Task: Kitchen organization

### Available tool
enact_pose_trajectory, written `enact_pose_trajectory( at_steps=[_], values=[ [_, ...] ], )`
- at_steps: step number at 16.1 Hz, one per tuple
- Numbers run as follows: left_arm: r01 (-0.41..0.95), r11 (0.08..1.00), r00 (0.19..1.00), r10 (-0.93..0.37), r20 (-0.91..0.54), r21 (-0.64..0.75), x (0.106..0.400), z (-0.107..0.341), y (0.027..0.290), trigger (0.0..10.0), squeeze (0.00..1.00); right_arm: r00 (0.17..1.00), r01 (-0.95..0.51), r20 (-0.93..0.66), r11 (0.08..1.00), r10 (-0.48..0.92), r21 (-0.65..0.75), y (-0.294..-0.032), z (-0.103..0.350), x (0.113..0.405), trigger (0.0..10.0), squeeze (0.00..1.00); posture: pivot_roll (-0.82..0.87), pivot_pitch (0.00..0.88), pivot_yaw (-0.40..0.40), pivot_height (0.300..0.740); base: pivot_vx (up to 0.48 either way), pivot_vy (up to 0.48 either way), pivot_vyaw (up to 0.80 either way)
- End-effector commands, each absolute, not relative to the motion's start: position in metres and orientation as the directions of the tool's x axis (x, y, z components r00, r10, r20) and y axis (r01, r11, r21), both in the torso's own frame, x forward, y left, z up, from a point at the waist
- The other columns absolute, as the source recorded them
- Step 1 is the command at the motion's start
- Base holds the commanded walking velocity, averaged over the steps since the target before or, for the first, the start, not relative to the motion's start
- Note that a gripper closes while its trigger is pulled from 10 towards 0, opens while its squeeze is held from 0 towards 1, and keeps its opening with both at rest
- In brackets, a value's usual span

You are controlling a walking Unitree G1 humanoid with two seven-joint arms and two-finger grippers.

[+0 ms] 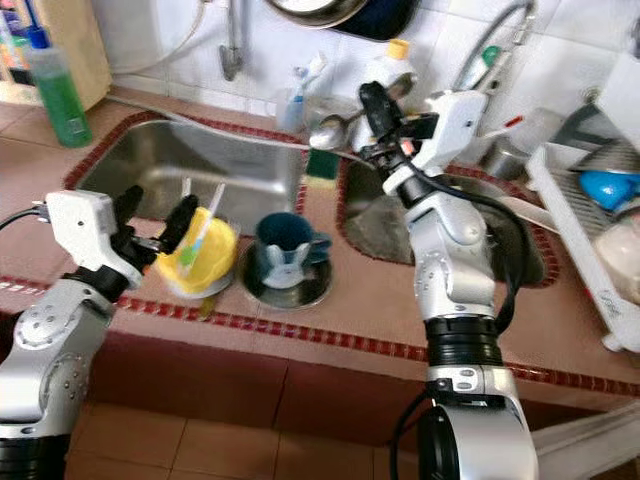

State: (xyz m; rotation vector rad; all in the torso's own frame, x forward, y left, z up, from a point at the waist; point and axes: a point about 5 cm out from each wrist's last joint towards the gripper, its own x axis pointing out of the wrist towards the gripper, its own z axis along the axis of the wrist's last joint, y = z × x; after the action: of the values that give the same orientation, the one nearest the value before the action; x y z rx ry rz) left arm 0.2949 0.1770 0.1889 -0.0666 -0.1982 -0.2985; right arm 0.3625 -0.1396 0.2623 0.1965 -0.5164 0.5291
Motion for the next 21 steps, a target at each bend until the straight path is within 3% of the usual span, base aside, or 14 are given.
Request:
enact_pose_trajectory(
  at_steps=[1,21],
  values=[
    [0.324,0.945,0.93,-0.31,0.2,-0.04,0.2957,0.1887,0.1699,10.0,0.0,0.733,-0.511,0.538,0.859,0.416,0.032,-0.1487,0.2701,0.3607,10.0,0.0,0.06,0.0,-0.128,0.732,0.285,0.0,0.0],
    [0.317,0.947,0.933,-0.3,0.201,-0.059,0.2939,0.1885,0.171,10.0,0.0,0.727,-0.528,0.533,0.848,0.432,0.033,-0.1461,0.2692,0.3601,10.0,0.0,0.06,0.0,-0.133,0.732,0.287,0.0,0.0]
  ],
)
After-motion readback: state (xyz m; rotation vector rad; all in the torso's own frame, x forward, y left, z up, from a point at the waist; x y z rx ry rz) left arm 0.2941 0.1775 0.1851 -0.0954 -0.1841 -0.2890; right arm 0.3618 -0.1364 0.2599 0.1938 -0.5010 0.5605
